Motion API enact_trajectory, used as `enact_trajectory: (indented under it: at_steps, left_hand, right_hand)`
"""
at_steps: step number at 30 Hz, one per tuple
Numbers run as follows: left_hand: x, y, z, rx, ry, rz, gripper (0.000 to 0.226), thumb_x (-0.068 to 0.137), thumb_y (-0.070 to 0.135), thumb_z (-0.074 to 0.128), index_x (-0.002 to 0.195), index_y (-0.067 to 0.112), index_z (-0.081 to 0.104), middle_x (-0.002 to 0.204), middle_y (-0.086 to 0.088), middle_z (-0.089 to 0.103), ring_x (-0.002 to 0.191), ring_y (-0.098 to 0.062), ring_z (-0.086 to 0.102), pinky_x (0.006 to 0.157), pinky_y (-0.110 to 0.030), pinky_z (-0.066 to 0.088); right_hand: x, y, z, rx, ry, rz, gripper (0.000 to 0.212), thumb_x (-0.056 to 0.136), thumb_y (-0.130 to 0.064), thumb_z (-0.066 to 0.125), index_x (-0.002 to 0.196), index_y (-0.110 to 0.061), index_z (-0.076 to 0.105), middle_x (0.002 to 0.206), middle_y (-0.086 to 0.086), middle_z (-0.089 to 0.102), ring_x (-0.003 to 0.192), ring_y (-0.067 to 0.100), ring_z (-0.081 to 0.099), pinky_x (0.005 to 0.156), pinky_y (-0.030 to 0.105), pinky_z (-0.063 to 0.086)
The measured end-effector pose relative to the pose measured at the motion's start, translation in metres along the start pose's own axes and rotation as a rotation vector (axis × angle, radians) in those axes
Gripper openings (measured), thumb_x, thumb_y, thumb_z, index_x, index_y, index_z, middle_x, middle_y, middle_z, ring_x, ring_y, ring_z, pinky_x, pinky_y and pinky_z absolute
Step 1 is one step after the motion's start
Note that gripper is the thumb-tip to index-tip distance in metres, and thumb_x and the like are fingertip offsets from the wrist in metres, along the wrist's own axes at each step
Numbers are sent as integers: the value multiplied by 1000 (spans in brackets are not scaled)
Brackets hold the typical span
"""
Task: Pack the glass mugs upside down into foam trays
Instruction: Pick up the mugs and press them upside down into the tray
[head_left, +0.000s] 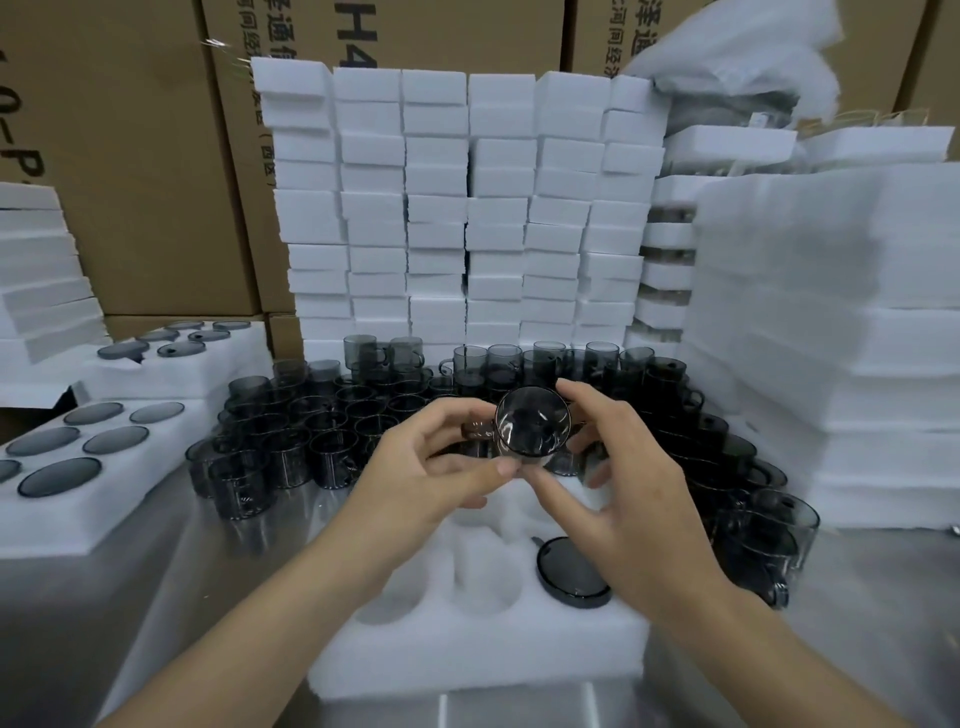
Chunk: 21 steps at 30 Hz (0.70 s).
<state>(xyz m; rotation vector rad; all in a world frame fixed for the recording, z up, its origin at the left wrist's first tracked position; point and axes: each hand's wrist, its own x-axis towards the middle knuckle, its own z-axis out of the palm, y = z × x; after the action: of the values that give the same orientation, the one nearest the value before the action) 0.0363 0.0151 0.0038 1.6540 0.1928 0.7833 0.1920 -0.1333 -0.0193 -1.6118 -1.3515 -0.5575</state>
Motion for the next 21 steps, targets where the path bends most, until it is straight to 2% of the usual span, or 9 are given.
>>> enact_trajectory:
  at_steps: [2,4,6,10,15,17,19,21]
  left_hand:
    - [0,1,0,22,20,82,46,80,13,94,119,24,72,123,2,77,100,-26,81,79,-30,64]
    - [-2,1,1,82,47,172,48,81,6,92,121,22,70,123,2,77,103,-23,80,82,-36,66]
    - [-5,3,2,188,85,266,49,83,10,92,121,31,71,125,8,75,110,-18,77,78,-34,65]
    - [-10,6,5,378,224,471,51,83,25,89,124,47,68,130,13,66,115,-15,67,69,-19,57]
    - [-15,9,10,442,268,605,48,89,24,83,132,34,66,130,11,64,109,-16,72,65,-19,56]
    - [-16,10,12,441,286,630,50,89,21,83,134,34,63,130,11,65,108,-17,74,64,-18,55]
    - [-17,11,15,431,294,638,53,90,19,83,135,36,62,130,10,65,109,-16,75,63,-20,56]
    - [-18,12,15,411,300,630,54,90,19,82,136,37,62,130,9,67,110,-16,75,62,-22,58]
  right_hand:
    - [2,-1,0,-6,16,-55,66,95,-40,76,154,-34,47,131,-27,53,112,0,60,88,13,48]
    - [3,-2,-2,10,40,-92,64,96,-34,77,153,-32,49,136,-24,53,115,-1,58,92,13,47]
    - [5,-5,-3,30,79,-119,60,97,-35,74,152,-30,50,137,-24,53,117,1,59,93,11,46]
    - [8,-11,-7,23,159,-169,60,92,-28,75,148,-26,52,137,-20,54,118,-2,56,95,10,44]
    - [8,-15,-9,71,208,-165,62,89,-22,86,142,-19,55,137,-12,60,122,8,60,103,19,47]
    - [7,-19,-9,125,208,-138,63,87,-25,89,139,-22,54,134,-16,63,123,8,64,103,17,47]
    - [7,-24,-9,166,222,-103,62,86,-32,90,134,-33,51,127,-24,64,121,4,66,100,12,46]
    - [8,-28,-9,200,231,-67,65,84,-38,89,135,-39,48,124,-25,63,120,5,66,98,11,47]
